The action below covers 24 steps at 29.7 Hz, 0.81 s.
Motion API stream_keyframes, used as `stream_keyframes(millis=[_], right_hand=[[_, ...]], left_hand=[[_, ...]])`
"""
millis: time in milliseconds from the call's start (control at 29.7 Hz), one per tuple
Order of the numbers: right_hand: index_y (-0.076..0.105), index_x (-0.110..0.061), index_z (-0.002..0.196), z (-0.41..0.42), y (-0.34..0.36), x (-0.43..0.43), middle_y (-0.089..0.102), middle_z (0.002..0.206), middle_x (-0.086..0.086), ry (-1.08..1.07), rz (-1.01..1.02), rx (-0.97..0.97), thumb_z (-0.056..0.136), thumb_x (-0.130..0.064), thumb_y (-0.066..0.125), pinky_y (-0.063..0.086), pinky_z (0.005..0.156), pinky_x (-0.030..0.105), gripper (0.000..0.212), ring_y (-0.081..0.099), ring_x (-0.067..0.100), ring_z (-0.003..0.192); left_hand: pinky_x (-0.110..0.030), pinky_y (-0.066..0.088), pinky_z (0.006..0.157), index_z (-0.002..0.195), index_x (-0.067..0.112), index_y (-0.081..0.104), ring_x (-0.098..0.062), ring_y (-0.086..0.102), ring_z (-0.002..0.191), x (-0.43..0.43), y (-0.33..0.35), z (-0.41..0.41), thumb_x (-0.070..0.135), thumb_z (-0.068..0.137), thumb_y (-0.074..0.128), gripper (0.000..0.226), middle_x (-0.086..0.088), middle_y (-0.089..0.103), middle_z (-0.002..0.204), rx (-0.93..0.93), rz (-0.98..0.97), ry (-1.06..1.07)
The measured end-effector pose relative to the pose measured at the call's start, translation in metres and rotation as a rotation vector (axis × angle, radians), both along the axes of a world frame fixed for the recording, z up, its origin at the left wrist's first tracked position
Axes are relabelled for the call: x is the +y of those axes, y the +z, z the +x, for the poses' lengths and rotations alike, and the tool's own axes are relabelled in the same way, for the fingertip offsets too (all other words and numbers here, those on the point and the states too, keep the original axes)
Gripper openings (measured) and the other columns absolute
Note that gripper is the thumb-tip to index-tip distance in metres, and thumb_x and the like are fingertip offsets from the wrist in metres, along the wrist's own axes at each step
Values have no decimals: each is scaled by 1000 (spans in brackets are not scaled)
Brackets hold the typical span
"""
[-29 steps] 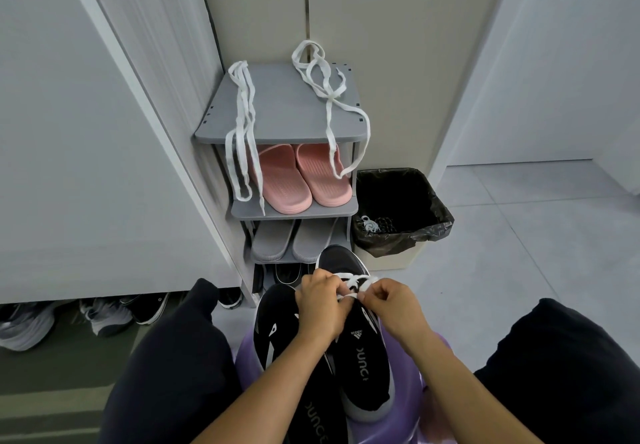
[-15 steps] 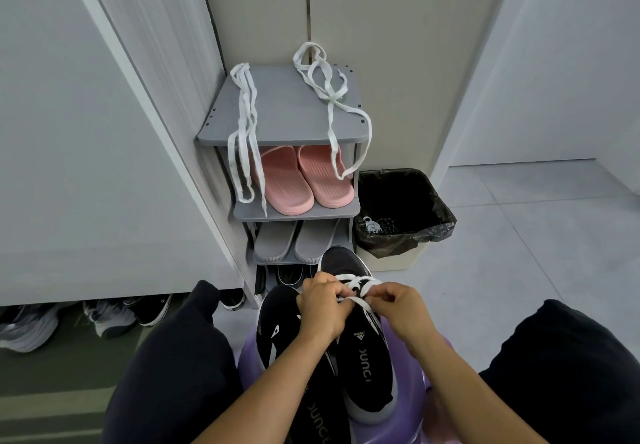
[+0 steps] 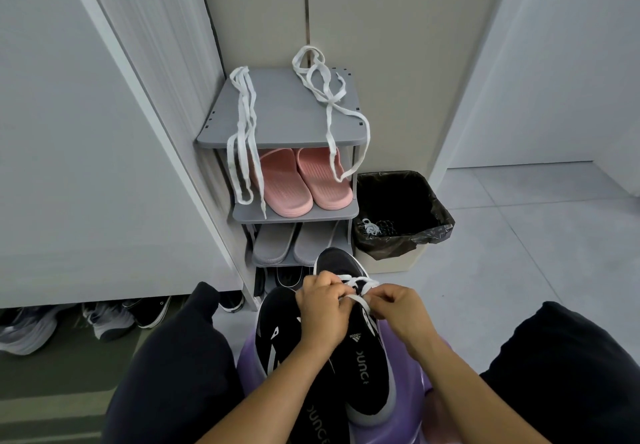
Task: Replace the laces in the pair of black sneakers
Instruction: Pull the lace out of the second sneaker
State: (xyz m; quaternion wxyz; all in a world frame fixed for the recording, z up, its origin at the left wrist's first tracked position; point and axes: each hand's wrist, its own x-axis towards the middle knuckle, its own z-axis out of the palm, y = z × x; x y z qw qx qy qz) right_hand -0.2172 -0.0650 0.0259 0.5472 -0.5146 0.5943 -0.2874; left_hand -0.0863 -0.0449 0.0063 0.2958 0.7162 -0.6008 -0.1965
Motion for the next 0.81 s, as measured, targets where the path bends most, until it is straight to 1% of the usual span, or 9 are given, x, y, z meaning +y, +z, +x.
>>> stream_keyframes(millis=[67, 135, 236, 303, 371, 472, 573, 674, 809], right_hand=[[68, -6, 74, 0, 0, 0, 58, 61, 3, -18, 16, -40, 84, -2, 62, 43, 60, 21, 13, 48, 12, 57], [68, -2, 78, 1, 1, 0, 57, 62, 6, -59, 53, -105, 85, -1, 62, 42, 55, 15, 10, 46, 12, 56], [67, 0, 78, 2, 1, -1, 57, 63, 8, -102, 114, -162, 84, -1, 63, 43, 54, 15, 7, 47, 13, 57], [66, -1, 77, 1, 1, -1, 57, 66, 10, -109, 141, -191, 83, 0, 64, 44, 59, 19, 7, 48, 16, 61], [65, -2, 76, 3, 1, 1, 57, 66, 10, -93, 135, -192, 82, 0, 66, 44, 62, 21, 7, 49, 16, 63], [61, -9, 71, 6, 0, 3, 58, 61, 2, -44, 46, -100, 81, -1, 67, 43, 60, 20, 14, 50, 12, 58], [61, -9, 71, 9, 0, 5, 56, 60, 1, -63, 37, -70, 82, -2, 66, 42, 62, 25, 14, 48, 14, 59], [61, -6, 72, 8, -3, 6, 55, 59, 3, -133, 55, -119, 86, -3, 62, 42, 62, 28, 14, 47, 16, 59], [53, -15, 74, 9, -6, 6, 61, 67, 1, -121, -76, 74, 92, -6, 53, 51, 71, 35, 20, 58, 18, 65]], left_hand=[[-28, 27, 76, 68, 25, 72, -9, 41, 86, 2, -3, -1, 24, 72, 58, 15, 12, 58, 77, -158, -163, -27], [-25, 25, 76, 62, 30, 68, -5, 40, 78, 2, -2, -1, 28, 70, 47, 22, 16, 57, 71, -254, -224, -62], [-23, 24, 74, 59, 31, 65, -5, 54, 64, 2, 2, -1, 29, 69, 42, 25, 17, 59, 63, -297, -136, -118], [-22, 21, 72, 58, 32, 65, -5, 58, 61, 1, 3, -2, 31, 69, 45, 23, 18, 61, 62, -252, -96, -104], [-20, 17, 73, 68, 29, 70, -7, 60, 74, 2, 3, -1, 32, 71, 49, 21, 16, 67, 75, -127, -64, -92], [-18, 17, 84, 90, 21, 72, -10, 55, 97, 2, 4, -2, 37, 75, 37, 41, 8, 68, 98, -21, 11, -71], [-28, 32, 96, 94, 17, 71, -16, 56, 101, 3, 3, 0, 35, 82, 46, 33, 4, 68, 103, 24, 65, -63], [-25, 30, 96, 101, 20, 67, -13, 51, 105, 3, 3, 2, 22, 86, 60, 17, 6, 63, 105, 17, 79, -76], [-30, 33, 100, 106, 21, 67, -14, 47, 108, 6, 4, 8, 22, 82, 67, 24, 6, 60, 108, 87, 111, -67]])
